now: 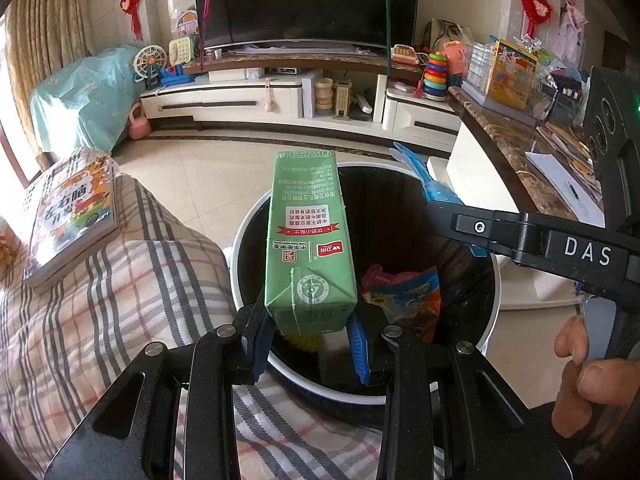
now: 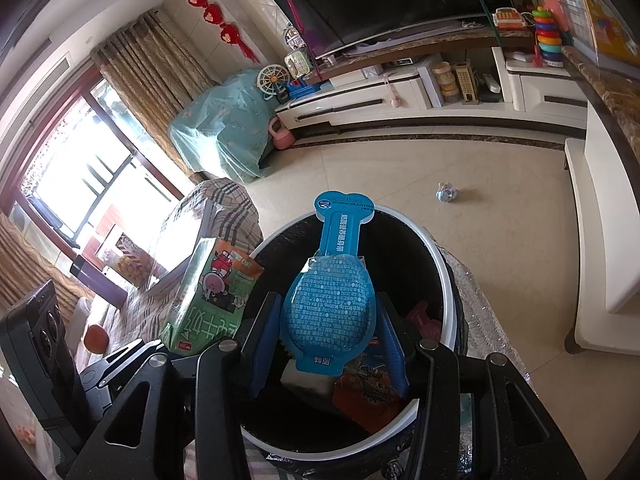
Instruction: Collect trash
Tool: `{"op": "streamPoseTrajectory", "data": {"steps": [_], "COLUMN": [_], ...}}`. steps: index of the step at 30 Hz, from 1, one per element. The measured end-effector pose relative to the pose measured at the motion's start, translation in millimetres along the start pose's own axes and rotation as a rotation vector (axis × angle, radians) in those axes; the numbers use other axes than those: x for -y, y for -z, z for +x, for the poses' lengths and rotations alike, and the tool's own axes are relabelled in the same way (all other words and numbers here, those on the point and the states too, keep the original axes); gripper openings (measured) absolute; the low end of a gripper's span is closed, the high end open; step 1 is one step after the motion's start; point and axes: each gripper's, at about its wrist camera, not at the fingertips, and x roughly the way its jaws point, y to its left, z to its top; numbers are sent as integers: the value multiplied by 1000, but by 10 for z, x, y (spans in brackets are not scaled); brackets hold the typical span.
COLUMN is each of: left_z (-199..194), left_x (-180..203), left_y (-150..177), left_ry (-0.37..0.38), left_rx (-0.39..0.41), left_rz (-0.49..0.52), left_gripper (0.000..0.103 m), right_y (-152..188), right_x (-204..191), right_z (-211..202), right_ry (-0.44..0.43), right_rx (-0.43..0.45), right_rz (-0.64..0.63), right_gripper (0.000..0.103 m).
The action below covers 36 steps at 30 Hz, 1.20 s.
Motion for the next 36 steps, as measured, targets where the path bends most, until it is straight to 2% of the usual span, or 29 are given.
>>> {"op": "streamPoseTrajectory", "data": {"steps": [6,9,14,16,19,25,31,36], "left_z": [-25,-96,-303,-385,-545,-833,-1121,-1335], "left_x": [-14,-37,-94,-134,-217,-402,-500,-541], "left_y": [-10,8,76,118,243,575,987,1250], "left_ry": [-10,-19,-34,-38,-37,-30,-16,-40], "left_rx": [-5,7,43,55,75,94,121,150], "left_rz": [-19,-30,-44,-58,-92,-186,-260,-303], "left_gripper": [33,48,53,58,65,72,74,75], "right_y": [13,27,54,73,122,371,694,961], "right_x": [-5,15,-19,-69,-134,-262,-335,-431], "right_z": [2,-42,-207,-297,-412,-614,-741,-845], "right_ry": [-5,-10,-9,-10,-21,-46,-90,-88], "right_rx": [0,6,40,58,76,96,97,109], "right_rz": [8,27,38,37,40,52,70,63], "right_gripper": [51,52,66,71,79,85,86,86]}}
